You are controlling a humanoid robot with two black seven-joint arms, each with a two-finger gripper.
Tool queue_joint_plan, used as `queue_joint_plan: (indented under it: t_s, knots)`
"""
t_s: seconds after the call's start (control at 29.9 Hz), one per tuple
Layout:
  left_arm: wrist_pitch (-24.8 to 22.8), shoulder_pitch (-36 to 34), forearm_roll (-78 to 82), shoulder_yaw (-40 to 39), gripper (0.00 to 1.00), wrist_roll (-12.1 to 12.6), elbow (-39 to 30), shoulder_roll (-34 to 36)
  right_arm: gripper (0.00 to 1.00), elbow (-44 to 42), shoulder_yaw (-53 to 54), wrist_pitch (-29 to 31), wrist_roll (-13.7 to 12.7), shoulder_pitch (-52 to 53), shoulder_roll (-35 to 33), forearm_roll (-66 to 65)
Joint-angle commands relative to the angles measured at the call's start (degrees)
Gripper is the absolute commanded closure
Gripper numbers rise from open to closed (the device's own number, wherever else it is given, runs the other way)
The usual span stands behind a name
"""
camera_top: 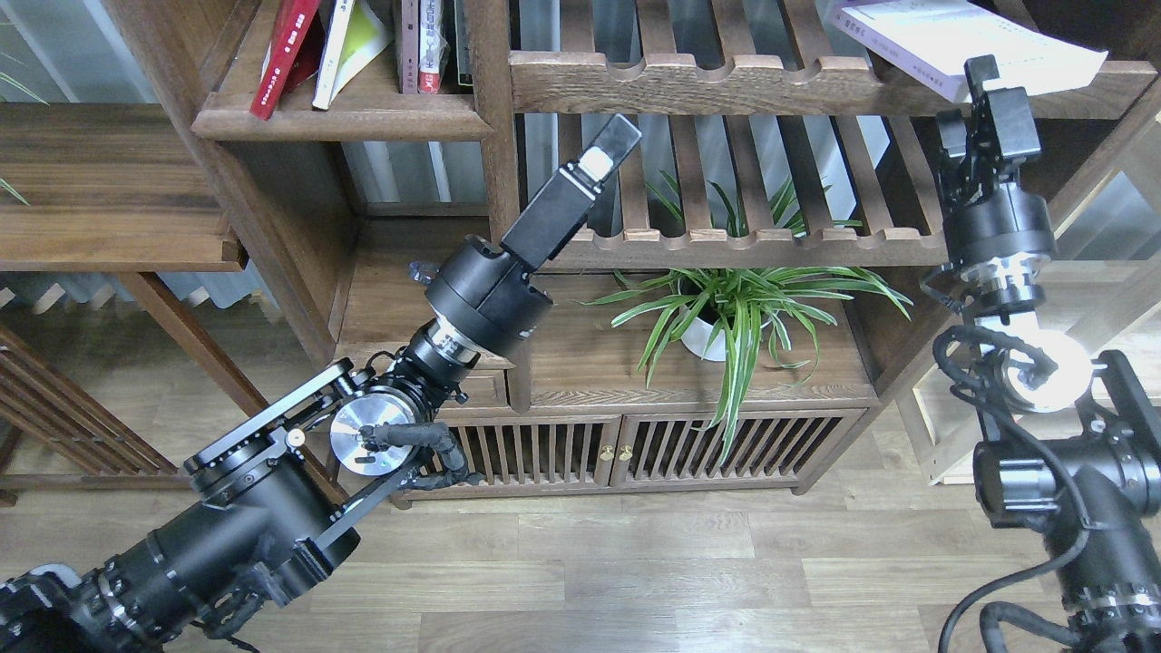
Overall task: Organize books on shelf
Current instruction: 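Raise both grippers toward the white book on the top shelf, then grasp the white book's edge with the right gripper and tip it out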
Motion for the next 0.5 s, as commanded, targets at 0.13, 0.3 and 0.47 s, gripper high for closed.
queue_joint_plan:
  t_s: [0.13,0.3,0.47]
  knots:
    - [0.0,0.1,0.2,0.1,0.01,0.0,0.0,0.0,0.13,-0.1,0.2,-6.4,-0.2,2.2,-4.9,4.0]
    - [0.0,0.1,0.2,0.1,0.01,0.0,0.0,0.0,0.13,-0.5,0.3,-8.9,-0.3,3.1,-7.1,4.4]
    - [0.0,0.1,0.2,0.1,0.01,0.0,0.0,0.0,0.14,-1.2,0.1,-10.2,-0.4,4.1,-7.3,4.5]
